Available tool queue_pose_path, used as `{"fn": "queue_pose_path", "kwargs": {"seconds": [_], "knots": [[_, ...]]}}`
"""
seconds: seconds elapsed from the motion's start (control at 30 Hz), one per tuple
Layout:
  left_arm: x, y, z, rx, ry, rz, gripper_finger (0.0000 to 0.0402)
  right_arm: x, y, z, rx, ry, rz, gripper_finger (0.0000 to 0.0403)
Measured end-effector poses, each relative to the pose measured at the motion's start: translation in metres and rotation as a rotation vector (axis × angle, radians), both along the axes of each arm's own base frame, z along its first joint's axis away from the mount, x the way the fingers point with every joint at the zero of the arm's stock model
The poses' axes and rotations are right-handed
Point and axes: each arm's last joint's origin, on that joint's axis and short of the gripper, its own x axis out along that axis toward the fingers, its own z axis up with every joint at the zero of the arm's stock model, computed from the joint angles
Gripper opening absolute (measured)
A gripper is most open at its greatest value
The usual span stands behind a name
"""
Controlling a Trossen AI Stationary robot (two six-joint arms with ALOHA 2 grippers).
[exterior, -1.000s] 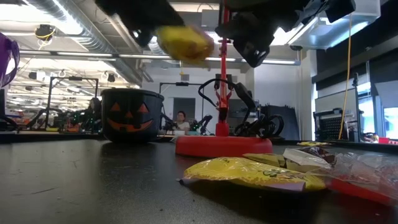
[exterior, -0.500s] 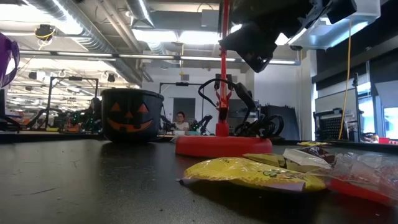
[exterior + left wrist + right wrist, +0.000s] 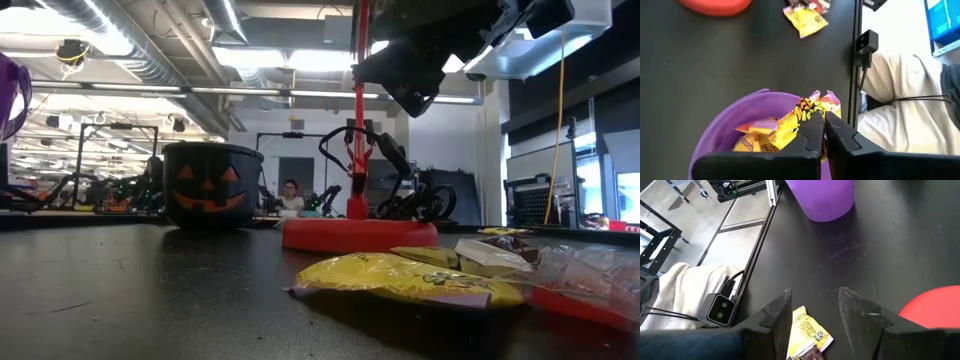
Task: Organize candy in baskets
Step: Put the yellow candy into the violet bucket
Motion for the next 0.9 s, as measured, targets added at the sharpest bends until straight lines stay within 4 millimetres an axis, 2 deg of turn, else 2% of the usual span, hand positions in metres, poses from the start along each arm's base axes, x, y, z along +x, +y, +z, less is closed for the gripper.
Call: {"fn": "queue_pose_path", "kwargs": {"seconds": [0.17, 0.47, 0.57, 0.8, 0.9], "knots": [[-0.012, -0.004, -0.001, 0.07, -0.053, 0.012, 0.0, 0.0, 0.0, 0.0, 0.0, 0.0, -0.001, 0.0159], [-0.025, 0.004, -0.008, 0.124, 0.035, 0.104, 0.0, 0.0, 0.0, 0.0, -0.01, -0.003, -0.017, 0.0159], [-0.025, 0.003, 0.002, 0.125, 0.014, 0.1, 0.0, 0.0, -0.001, 0.0, -0.019, -0.006, -0.036, 0.0159], [-0.027, -0.001, 0.044, 0.216, -0.175, 0.018, 0.0, 0.001, -0.001, 0.0, -0.023, -0.008, -0.044, 0.0159], [-0.028, 0.0, 0.049, 0.225, -0.188, 0.02, 0.0, 0.001, -0.001, 0.0, -0.023, -0.007, -0.044, 0.0159]]}}
